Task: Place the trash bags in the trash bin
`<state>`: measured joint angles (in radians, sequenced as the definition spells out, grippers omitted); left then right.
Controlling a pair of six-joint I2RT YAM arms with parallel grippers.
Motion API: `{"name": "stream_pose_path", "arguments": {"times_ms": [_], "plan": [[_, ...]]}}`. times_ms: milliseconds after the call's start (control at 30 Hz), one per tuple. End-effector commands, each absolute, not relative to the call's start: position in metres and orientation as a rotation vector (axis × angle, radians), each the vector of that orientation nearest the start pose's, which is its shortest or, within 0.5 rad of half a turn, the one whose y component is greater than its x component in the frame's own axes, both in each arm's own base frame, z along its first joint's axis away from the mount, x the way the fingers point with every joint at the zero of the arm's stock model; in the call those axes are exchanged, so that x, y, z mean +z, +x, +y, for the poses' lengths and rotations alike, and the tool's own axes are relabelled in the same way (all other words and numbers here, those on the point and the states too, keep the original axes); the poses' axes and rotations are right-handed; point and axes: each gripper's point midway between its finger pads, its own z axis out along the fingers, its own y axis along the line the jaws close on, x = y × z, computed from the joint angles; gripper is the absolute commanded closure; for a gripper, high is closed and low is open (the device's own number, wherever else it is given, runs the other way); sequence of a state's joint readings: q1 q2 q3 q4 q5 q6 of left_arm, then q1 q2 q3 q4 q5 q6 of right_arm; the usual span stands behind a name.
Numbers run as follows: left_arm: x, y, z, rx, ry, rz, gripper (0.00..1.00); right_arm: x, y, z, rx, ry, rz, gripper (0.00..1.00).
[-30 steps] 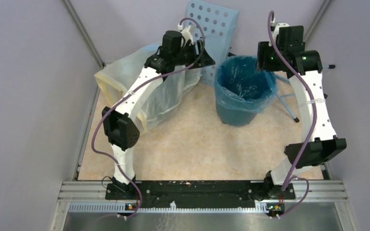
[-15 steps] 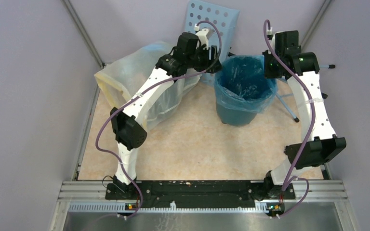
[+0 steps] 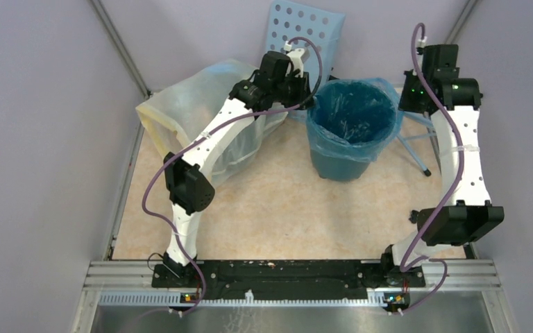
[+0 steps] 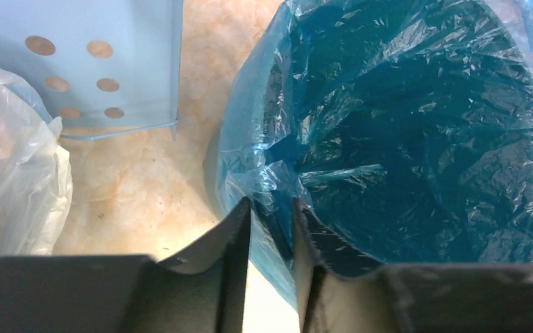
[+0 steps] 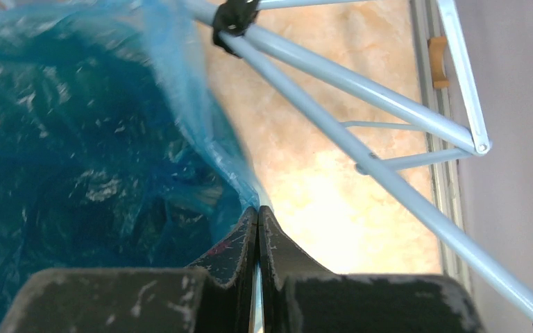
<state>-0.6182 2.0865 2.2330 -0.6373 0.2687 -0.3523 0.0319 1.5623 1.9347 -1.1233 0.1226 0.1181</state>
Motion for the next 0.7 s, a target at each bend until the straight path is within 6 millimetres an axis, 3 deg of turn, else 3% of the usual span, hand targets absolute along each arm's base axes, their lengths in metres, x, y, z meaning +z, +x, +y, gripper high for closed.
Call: {"name": "stream_pose_path", "arguments": {"times_ms": [0,300,467,667], "plan": [[0.308,0.433,-0.388,-0.9,0.463,2.071,0.74,0.329,0.375,-0.019,0.021,0.304,2.251,1.0],[0.323,0.43,-0.386,-0.922,0.433,2.043,0.95,0.291,0.371,-0.014,0.133,0.373,2.32,1.0],[0.331,0.429,-0.383,-0.909,0.436,2.026,0.97,0.265,0.355,0.0,0.239,0.404,2.344,1.0],[0.338,0.431,-0.375,-0.857,0.443,2.002,1.0,0.241,0.331,0.032,0.469,0.473,2.342,1.0]]}}
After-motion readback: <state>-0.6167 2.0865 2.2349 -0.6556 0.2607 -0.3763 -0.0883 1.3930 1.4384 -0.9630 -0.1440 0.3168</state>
